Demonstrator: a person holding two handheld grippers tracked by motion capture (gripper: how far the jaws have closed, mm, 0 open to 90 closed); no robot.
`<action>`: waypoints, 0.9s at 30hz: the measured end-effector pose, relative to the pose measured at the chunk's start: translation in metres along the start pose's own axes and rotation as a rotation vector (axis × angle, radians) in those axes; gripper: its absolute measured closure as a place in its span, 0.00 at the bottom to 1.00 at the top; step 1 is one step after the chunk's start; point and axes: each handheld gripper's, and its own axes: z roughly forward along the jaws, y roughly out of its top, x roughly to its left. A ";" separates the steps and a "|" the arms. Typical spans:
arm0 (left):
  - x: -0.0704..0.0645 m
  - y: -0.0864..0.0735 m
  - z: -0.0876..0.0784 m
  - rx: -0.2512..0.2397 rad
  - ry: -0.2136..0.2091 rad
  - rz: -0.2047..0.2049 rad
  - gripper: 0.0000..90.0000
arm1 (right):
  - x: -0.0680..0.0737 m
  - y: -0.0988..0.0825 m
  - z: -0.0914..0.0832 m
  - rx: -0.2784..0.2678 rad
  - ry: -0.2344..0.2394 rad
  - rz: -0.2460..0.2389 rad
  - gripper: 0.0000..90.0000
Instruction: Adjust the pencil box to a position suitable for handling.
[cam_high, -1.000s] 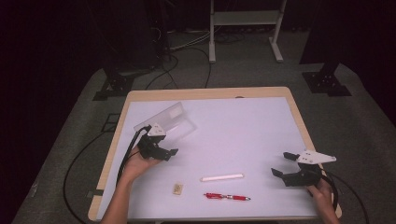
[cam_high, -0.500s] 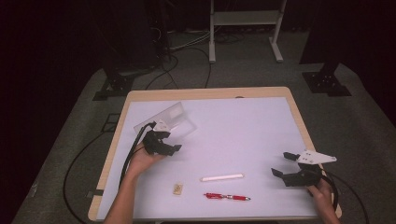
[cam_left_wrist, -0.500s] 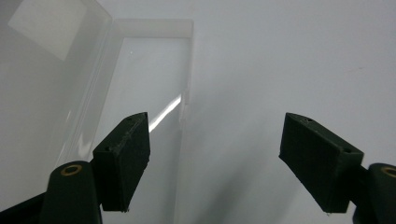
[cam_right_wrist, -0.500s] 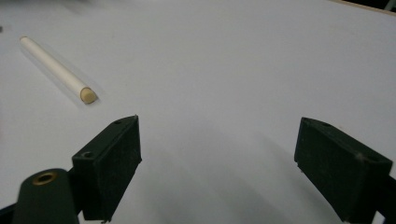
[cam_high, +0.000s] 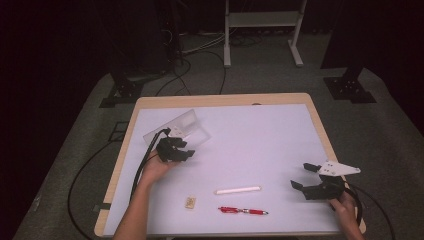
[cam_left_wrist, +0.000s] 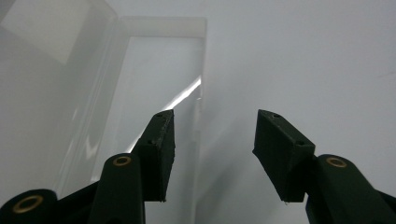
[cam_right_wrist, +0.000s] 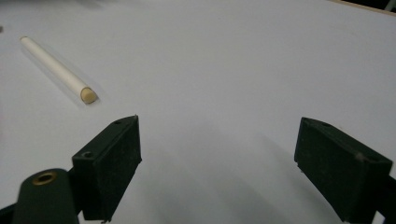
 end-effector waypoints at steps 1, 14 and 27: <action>0.001 -0.001 0.001 0.008 -0.002 -0.006 0.58 | 0.000 0.000 0.000 0.000 0.001 0.000 0.15; 0.006 -0.006 0.008 0.045 -0.023 -0.020 0.84 | 0.000 0.000 0.000 -0.001 0.001 0.000 0.15; 0.008 -0.008 0.010 0.063 -0.016 -0.008 0.97 | 0.000 0.000 0.000 -0.001 0.000 0.001 0.15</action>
